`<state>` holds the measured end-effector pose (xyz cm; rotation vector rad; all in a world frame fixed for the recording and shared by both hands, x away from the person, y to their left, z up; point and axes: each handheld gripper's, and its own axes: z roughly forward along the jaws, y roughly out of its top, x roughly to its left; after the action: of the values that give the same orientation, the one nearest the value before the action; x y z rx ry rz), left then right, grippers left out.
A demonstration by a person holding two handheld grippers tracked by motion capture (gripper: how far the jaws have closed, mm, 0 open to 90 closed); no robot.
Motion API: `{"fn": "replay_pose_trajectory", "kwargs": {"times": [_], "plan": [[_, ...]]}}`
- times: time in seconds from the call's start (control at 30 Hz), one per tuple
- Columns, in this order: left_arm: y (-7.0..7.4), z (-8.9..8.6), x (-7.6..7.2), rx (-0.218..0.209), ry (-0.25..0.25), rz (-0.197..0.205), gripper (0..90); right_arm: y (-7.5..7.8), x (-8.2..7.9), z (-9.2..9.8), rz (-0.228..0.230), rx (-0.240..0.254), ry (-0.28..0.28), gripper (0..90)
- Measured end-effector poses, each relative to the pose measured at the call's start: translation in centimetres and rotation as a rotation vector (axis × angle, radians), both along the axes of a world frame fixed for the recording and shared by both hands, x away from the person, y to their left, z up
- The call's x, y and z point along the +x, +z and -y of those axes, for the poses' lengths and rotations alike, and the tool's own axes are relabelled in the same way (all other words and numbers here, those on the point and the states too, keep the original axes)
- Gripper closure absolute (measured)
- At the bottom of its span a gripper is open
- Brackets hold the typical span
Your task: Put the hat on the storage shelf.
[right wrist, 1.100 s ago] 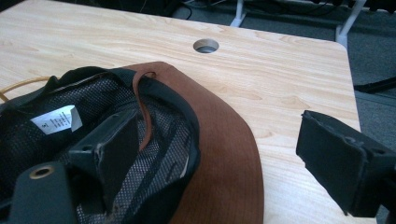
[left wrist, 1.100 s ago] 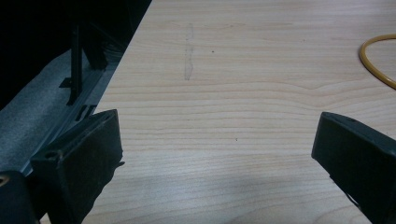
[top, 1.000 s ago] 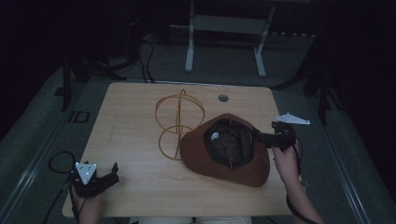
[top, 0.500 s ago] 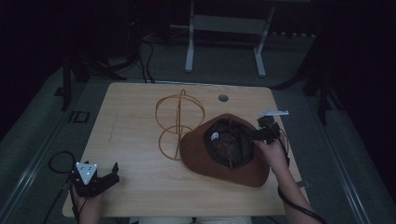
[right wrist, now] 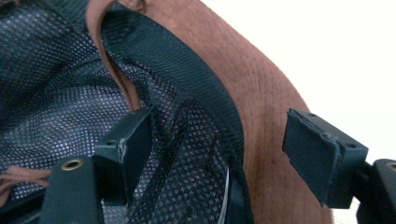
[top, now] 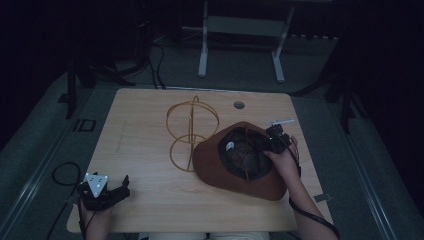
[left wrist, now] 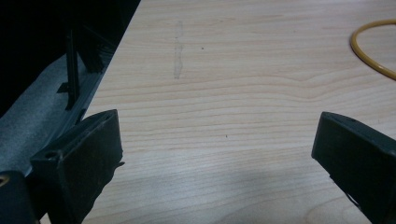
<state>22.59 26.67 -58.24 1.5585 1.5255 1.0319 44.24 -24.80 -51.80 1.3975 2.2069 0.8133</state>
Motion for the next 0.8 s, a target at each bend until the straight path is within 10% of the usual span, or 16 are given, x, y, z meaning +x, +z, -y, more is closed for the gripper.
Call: {"fn": "replay_pose_trajectory", "kwargs": {"times": [0.23, 0.67, 0.8], "plan": [[0.0, -0.3, 0.1, -0.015, 0.027, -0.035, 2.4, -1.1, 1.0, 0.0, -0.057, -0.006, -0.016, 37.5], [-0.1, -0.5, 0.5, -0.017, 0.02, -0.126, 4.8, -1.6, 0.0, -0.6, 0.058, -0.2, -0.067, 82.3], [0.1, 0.0, 0.7, -0.041, -0.011, -0.186, 5.0, 0.1, -0.9, 0.8, 0.113, -0.094, -0.114, 83.9]]}}
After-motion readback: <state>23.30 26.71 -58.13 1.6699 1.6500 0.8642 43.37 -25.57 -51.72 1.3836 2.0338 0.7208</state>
